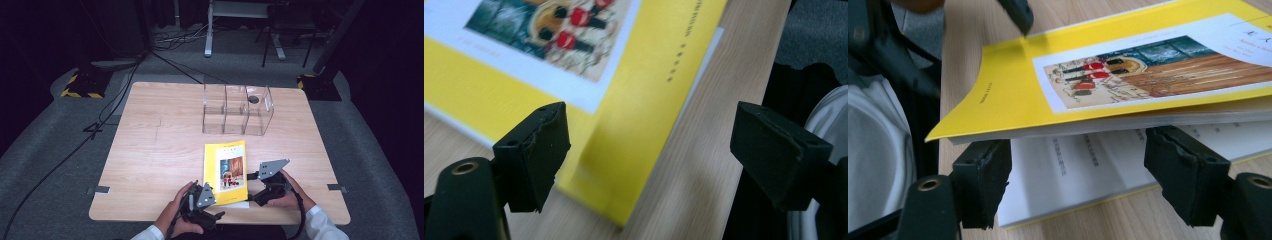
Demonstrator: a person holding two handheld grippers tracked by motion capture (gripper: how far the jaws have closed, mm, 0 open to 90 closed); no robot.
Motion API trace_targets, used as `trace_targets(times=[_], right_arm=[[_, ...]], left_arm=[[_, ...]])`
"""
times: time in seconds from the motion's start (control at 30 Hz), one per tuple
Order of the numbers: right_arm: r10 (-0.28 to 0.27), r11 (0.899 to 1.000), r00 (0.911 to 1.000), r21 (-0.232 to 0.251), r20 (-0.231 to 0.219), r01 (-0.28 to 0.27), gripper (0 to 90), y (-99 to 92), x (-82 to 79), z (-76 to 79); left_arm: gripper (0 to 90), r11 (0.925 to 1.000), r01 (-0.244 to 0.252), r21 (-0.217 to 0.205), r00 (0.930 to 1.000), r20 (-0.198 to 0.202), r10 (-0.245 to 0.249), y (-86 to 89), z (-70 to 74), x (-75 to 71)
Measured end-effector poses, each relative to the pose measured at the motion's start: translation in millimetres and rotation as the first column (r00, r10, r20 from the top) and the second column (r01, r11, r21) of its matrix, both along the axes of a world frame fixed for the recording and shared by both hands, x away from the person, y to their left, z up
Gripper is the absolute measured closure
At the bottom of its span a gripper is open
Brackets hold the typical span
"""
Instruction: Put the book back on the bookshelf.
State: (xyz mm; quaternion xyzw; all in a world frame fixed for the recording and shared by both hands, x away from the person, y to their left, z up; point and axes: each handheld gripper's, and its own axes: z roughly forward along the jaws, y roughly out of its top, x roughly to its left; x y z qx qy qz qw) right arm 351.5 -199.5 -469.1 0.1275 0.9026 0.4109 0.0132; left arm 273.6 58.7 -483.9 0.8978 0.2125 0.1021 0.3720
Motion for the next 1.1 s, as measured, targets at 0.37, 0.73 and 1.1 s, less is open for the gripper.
trace_targets(times=[0.37,0.73,1.1], right_arm=[[-0.038,0.996,0.999,0.084,0.024,0.036,28.0,10.2,-1.1,15.6],[-0.064,0.993,0.9977,0.105,0.019,0.062,29.9,12.9,1.0,16.5],[-0.121,0.986,0.9905,0.124,0.065,0.112,30.9,8.9,2.7,18.2]], left_arm=[[21.4,0.9942,-0.107,0.004,0.9915,0.075,0.106,-30.4,-1.9,4.0],[54.1,0.995,-0.089,0.045,0.9796,0.185,0.079,-22.5,0.8,2.5],[76.2,0.9966,-0.068,0.045,0.978,0.201,0.058,-1.6,11.8,4.2]])
